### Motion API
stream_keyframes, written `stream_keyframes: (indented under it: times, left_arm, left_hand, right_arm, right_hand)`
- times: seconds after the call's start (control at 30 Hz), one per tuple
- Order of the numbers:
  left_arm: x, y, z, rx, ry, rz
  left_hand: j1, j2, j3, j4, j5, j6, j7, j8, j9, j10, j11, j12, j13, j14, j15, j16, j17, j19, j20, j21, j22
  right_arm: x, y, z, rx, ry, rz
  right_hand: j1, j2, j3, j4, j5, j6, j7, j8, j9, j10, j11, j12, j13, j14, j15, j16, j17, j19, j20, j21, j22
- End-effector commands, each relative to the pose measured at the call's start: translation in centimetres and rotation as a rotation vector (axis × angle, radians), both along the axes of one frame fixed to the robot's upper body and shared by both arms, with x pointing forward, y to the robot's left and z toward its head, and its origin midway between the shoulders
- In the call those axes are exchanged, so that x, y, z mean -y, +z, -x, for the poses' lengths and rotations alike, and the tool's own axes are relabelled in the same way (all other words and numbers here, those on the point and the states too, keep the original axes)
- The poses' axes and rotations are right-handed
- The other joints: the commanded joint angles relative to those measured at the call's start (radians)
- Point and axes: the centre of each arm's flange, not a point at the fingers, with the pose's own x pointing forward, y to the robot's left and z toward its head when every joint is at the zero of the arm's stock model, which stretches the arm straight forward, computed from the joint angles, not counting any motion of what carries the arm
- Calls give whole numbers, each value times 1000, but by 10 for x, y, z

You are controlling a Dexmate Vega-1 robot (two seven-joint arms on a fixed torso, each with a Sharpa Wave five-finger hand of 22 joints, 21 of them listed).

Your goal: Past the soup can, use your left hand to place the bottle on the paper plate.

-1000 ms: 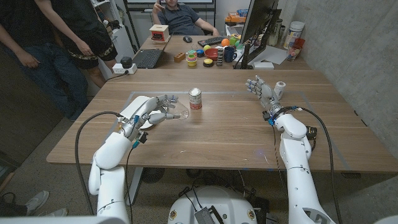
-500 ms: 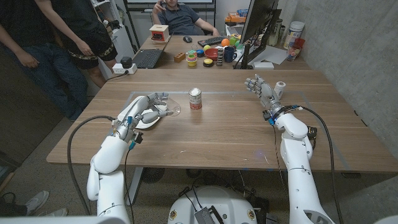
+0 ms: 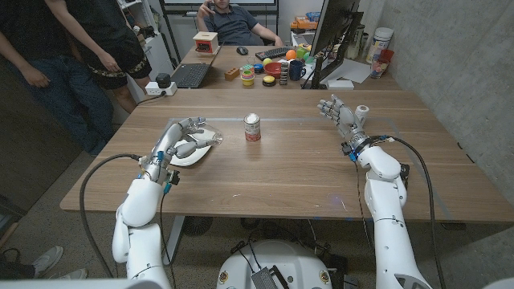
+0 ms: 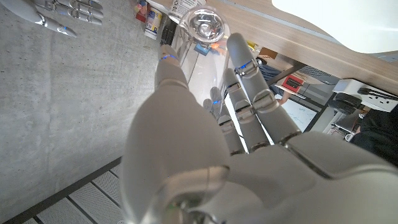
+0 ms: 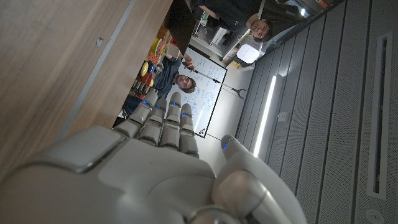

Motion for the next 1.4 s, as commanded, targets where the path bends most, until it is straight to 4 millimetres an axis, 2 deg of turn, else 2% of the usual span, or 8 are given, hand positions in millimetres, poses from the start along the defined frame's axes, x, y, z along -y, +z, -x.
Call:
stream_keyframes:
  times: [0.03, 0.73, 1.0, 1.4]
  left_arm:
    - [-11, -5, 1, 21, 94, 78]
    - [-37, -14, -16, 39, 268, 133]
    - [-39, -19, -32, 17, 299, 134]
    - [-45, -14, -47, 13, 379, 110]
  left_hand:
    - [1, 77, 16, 22, 3, 69, 51, -4, 4, 132, -122, -1, 2, 177, -221, -2, 3, 2, -44, 6, 2]
    - [-1, 81, 14, 27, 0, 79, 43, -17, 5, 138, -130, -12, 2, 185, -220, -6, 2, 4, -44, 5, 1]
    - [1, 80, 13, 27, -2, 82, 37, -23, 6, 136, -133, -18, 2, 184, -221, -8, 2, 3, -45, 4, 0]
    - [5, 82, 13, 27, -4, 89, 32, -29, 7, 144, -141, -22, 3, 188, -221, -10, 2, 3, -47, 3, 0]
  right_arm:
    - [5, 3, 4, 10, -1, -3]
    - [24, 16, 10, 32, -1, -29]
    - [32, 23, 10, 43, -22, -32]
    - [40, 25, 11, 51, -38, -50]
  right_hand:
    - [-7, 7, -4, -1, 5, 12, 2, 4, 4, 7, 1, 7, 3, 8, 0, 7, 0, 8, -28, -6, 2]
    - [-7, 5, -7, -1, 6, 21, -2, 6, 4, 17, 1, 10, 3, 20, 1, 8, 0, 23, -24, -8, 2]
    - [-7, 5, -8, -2, 6, 30, -5, 8, 4, 24, -2, 12, 3, 25, -2, 8, 0, 29, -23, -10, 2]
    - [-6, 5, -9, -2, 6, 37, -4, 9, 4, 30, -3, 13, 3, 31, -3, 8, 0, 35, -23, -13, 2]
